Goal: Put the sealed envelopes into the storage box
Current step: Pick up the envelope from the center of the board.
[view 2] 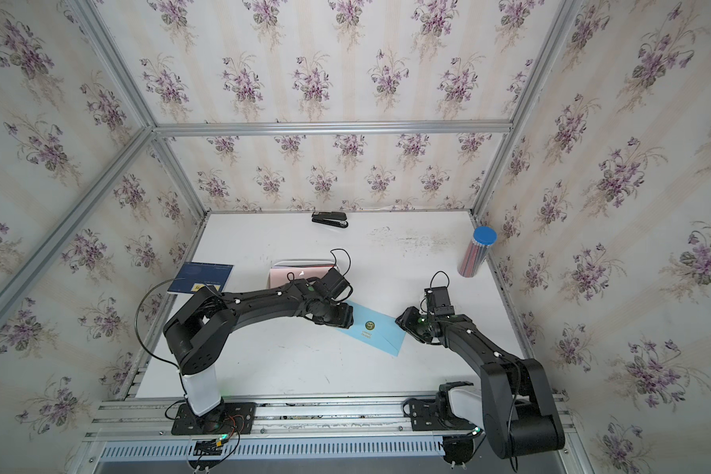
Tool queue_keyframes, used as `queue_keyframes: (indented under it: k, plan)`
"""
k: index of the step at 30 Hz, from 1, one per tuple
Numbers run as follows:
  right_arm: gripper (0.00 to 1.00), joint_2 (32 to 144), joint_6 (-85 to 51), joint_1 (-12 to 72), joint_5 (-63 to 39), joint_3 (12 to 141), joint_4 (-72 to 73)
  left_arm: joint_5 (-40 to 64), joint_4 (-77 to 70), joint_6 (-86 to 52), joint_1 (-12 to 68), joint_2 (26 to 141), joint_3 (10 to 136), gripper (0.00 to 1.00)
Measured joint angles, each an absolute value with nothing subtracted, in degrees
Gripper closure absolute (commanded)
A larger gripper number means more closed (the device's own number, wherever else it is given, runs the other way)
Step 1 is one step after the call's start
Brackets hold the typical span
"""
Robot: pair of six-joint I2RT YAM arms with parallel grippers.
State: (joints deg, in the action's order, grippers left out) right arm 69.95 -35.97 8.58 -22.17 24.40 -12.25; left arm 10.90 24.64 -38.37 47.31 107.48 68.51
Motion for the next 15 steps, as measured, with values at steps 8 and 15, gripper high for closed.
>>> queue_keyframes:
  k: [8,15]
  plan:
    - [0.49,70.17,-35.77,8.56,-23.27,23.97,-10.74,11.7,22.22,-37.91,46.63,108.84,68.49,0.29]
    - [0.49,69.52,-35.86,8.45,-24.97,22.96,-8.84,13.23,19.59,-38.13,46.37,109.12,67.9,0.29]
